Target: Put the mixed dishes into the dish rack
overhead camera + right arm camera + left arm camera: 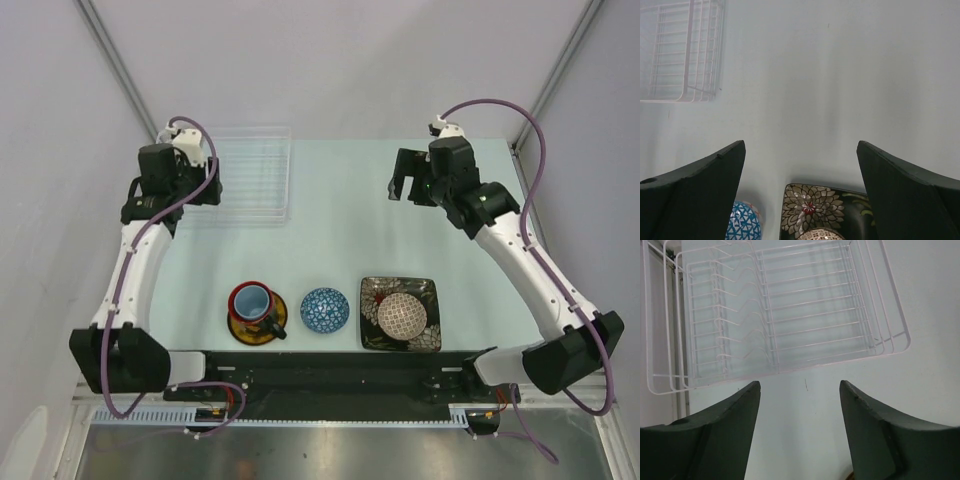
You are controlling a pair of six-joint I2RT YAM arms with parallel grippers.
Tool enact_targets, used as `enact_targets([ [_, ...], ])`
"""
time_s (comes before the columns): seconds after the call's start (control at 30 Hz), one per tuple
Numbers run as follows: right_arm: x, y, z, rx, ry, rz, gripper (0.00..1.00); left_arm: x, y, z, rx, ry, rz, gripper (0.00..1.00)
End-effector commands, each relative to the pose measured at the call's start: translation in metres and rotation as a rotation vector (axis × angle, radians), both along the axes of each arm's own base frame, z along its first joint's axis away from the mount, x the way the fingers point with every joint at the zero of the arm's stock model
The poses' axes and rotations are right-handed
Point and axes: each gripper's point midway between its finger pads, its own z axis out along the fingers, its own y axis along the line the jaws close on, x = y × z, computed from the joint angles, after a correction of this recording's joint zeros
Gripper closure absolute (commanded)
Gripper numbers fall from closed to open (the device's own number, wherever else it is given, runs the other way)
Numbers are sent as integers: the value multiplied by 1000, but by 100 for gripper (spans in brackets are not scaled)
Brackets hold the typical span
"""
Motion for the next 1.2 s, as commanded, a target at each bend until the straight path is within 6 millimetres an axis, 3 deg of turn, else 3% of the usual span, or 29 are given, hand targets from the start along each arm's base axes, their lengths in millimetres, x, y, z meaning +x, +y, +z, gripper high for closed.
enact_targets([
  [0.0, 0, 11, 14, 12, -18, 19, 0, 31, 2, 1, -40, -47, 38, 27],
  [0.07, -2, 16, 11, 8, -13, 31, 0, 48, -5, -7, -61, -29, 34, 28],
  [0.1, -4, 19, 10, 5, -13, 38, 0, 57, -6, 3, -64, -50, 38, 29],
  [0.13, -5, 19, 9, 1, -11, 34, 0, 69, -11, -8, -73, -26, 35, 29],
  [0.17, -8, 23, 8, 0, -10, 45, 0, 77, -21, -1, -77, -42, 13, 29],
  [0.23, -12, 26, 10, 1, -20, 43, 0, 90, -34, -7, -73, -39, -1, 30],
  [0.37, -22, 35, 4, 1, -25, 65, 0, 121, -69, -35, -57, 18, -49, 30],
  [0.43, -24, 34, 3, -1, -25, 56, 0, 126, -90, -47, -43, 53, -73, 30],
  [0.47, -26, 33, 2, 2, -23, 50, 1, 133, -98, -44, -44, 49, -79, 30],
  [0.5, -28, 31, 2, -1, -24, 46, 0, 136, -110, -63, -45, 92, -92, 31],
  [0.57, -32, 28, 5, 4, -32, 36, 0, 142, -120, -72, -52, 121, -105, 31],
  [0.6, -34, 26, 3, 0, -32, 34, 0, 144, -129, -88, -71, 157, -103, 31],
  [0.77, -43, 15, 3, -7, -41, 12, 0, 144, -157, -104, -96, 190, -159, 32],
  [1.03, -52, -3, 6, -20, -46, -24, 0, 148, -179, -128, -54, 222, -163, 32],
  [1.17, -52, -11, 8, -7, -50, -43, 0, 140, -209, -143, -40, 256, -227, 32],
])
